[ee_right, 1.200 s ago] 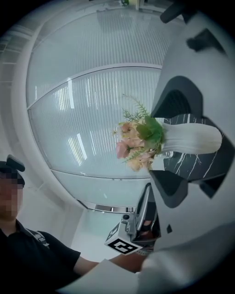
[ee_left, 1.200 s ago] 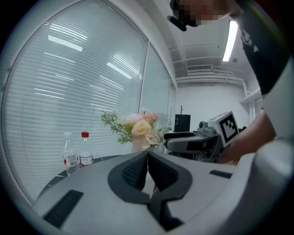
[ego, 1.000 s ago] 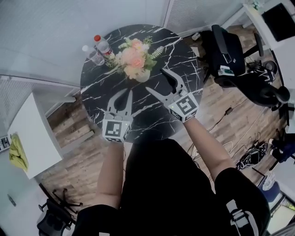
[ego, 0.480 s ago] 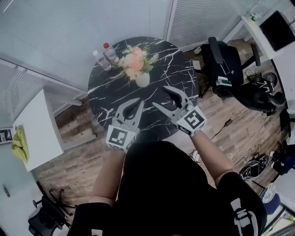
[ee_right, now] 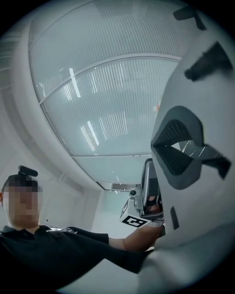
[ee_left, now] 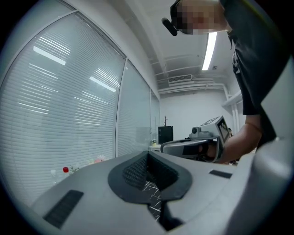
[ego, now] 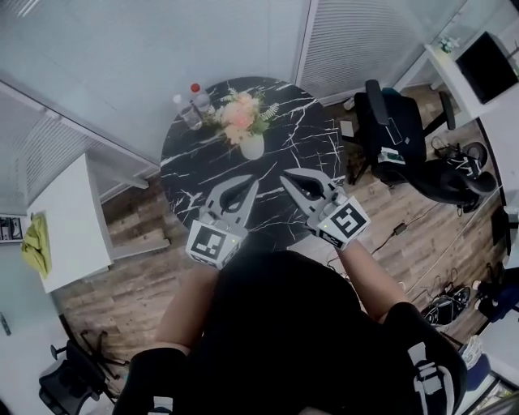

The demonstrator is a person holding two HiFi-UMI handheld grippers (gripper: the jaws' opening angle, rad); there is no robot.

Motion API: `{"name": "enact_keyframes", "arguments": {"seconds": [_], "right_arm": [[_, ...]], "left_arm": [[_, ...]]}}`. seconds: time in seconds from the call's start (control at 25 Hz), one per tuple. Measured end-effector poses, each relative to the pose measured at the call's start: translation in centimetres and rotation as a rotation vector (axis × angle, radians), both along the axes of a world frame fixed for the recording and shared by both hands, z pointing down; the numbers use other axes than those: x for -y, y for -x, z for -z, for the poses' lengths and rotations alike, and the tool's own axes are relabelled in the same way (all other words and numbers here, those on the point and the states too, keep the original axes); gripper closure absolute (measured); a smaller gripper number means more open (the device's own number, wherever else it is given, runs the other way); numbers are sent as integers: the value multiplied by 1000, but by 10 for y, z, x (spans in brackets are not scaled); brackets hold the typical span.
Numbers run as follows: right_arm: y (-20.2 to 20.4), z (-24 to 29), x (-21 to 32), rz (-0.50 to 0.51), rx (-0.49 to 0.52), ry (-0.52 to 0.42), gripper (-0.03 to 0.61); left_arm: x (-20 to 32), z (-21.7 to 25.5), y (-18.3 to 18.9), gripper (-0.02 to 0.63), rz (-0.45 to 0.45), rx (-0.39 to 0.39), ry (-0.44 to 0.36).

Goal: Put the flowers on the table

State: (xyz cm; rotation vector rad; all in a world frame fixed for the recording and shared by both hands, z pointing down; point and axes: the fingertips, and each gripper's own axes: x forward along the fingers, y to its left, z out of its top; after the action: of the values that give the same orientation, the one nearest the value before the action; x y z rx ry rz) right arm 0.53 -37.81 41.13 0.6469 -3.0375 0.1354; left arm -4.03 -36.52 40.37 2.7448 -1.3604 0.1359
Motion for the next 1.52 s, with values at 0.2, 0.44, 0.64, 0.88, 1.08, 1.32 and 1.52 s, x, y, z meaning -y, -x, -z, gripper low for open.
{"name": "enact_keyframes", "arguments": {"seconds": [0.2,0.44,0.64,0.88,1.08,1.32,1.52], "right_arm": [[3,4,-2,30,2,7,558],[11,9,-2,57,6,0,560],[19,10,-4,79,13,8,560],[23,9,-7,82,8,11,559],[25,11,-11,82,6,1,560],[27,13,-18,89,3,-8,560],[29,14,-21,106,9,-19,560]], "left_arm": [[-3,7,-2,601,0,-8,-4],[-1,8,1,601,12,-7,-3],[0,7,4,601,27,-8,-4],[0,9,5,601,34,-15,-8],[-5,9,5,602,35,-14,-13],[-11,9,8,601,39,-17,-11],[-12,10,9,602,47,-21,-17]]}}
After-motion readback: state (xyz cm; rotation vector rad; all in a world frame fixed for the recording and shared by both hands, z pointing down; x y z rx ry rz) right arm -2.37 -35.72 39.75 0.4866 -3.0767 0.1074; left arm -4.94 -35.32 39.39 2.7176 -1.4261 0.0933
